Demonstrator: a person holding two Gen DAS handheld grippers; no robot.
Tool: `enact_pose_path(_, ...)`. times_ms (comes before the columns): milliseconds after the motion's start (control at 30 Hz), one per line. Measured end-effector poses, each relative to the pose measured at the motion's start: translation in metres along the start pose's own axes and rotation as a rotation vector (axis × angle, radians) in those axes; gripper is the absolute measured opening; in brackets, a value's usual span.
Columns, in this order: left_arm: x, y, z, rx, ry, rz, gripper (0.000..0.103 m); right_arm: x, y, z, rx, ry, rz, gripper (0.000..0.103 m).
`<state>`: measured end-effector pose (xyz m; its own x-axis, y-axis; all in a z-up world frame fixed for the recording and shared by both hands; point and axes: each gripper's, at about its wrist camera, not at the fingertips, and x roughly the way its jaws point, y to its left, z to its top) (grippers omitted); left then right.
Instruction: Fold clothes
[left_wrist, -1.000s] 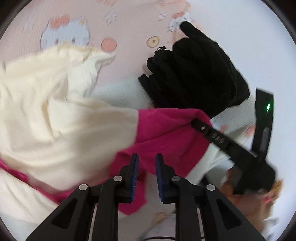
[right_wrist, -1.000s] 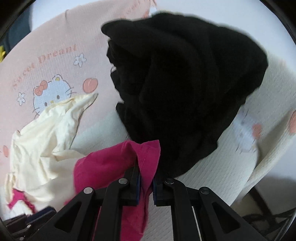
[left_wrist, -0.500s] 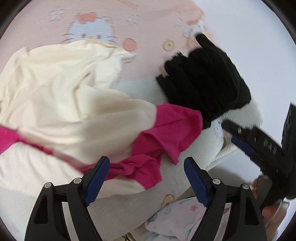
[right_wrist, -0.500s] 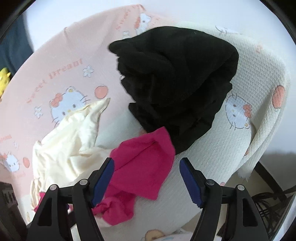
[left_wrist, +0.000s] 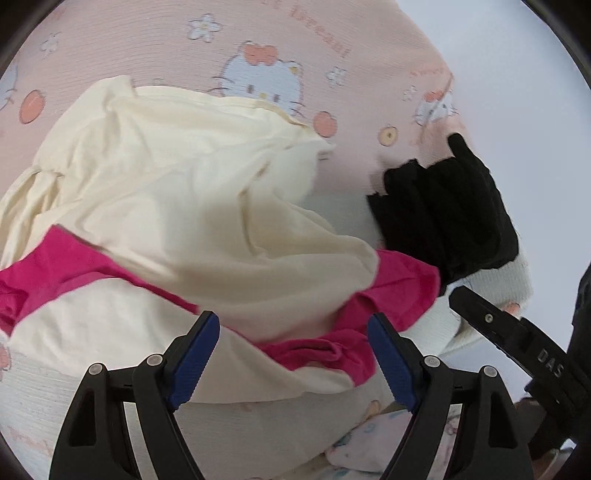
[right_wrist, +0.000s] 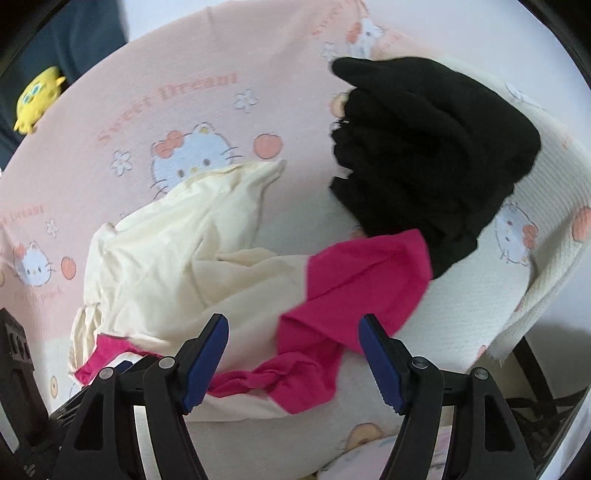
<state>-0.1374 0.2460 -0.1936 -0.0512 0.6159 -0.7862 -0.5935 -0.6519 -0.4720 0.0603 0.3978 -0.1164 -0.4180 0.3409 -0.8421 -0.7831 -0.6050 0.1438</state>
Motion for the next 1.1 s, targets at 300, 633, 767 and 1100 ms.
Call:
enact_pose_path(300,-0.022,0.061,0.006,-0.007,-0.027,0.154,0.082,0.024,0.045,-0.024,-0.048,0.085,0.030,0.072)
enact_pose_path(633,-0.062,0.131,0.011,0.010,-0.064,0.290,0.082,0.055,0.078,-0.052,-0.049,0.202,0.106,0.072)
enact_pose_path(767,-0.065,0.154,0.013,0.011,-0.038,0.330,0.082,0.064,0.088,-0.053,-0.071,0.235,0.128,0.072)
enact_pose_path(1100,-0.055,0.175,0.029,0.066,0.037,0.395,0.082,0.105,0.124,-0.047,0.017,0.370,0.300,0.072)
